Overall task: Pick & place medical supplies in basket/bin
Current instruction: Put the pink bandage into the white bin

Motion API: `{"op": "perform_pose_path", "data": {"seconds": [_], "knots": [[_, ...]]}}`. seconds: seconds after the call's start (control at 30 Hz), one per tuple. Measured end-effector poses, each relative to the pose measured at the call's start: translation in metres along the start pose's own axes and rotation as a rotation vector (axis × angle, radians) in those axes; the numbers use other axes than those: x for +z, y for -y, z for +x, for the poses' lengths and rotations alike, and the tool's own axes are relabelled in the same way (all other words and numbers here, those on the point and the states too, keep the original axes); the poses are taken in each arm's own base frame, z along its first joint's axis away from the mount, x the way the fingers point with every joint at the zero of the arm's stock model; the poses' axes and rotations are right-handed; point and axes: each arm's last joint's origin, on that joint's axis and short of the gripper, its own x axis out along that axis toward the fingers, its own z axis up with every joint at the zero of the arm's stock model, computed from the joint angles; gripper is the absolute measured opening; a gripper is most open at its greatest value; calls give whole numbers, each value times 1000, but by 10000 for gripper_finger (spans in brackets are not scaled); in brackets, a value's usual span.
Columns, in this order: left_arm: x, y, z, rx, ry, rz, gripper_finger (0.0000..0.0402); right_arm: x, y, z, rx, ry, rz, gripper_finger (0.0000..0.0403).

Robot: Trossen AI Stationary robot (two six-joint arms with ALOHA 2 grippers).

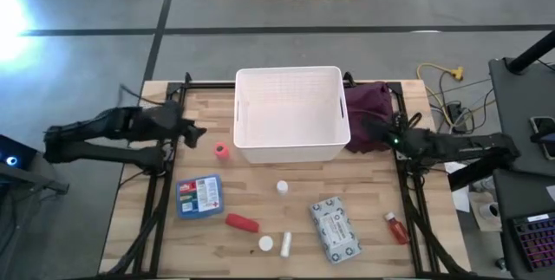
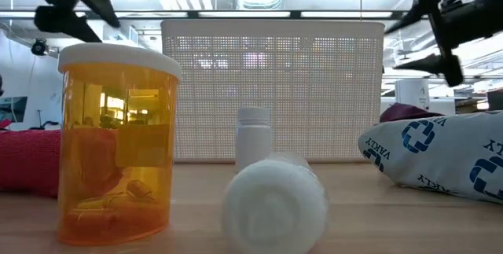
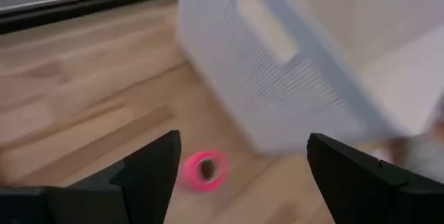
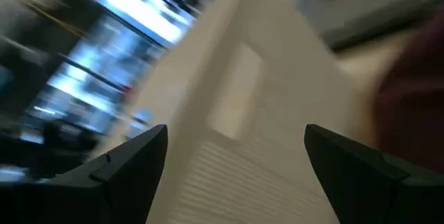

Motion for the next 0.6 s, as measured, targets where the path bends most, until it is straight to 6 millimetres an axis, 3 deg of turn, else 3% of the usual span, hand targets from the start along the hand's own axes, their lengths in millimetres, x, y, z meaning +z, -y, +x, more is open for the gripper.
{"op": "perform_pose_path", "data": {"seconds": [0.17,0.27,0.4,0.6], "knots": [[-2,16,41,196,-205,144,292,17,-12,-11,-227,-99,-127,329],[-10,14,70,287,-345,177,292,27,-20,-16,-313,-133,-192,329],[-13,5,92,341,-445,191,292,35,-28,-21,-396,-161,-246,329],[-4,0,104,147,-408,156,292,38,-31,-22,-437,-192,-264,329]]}}
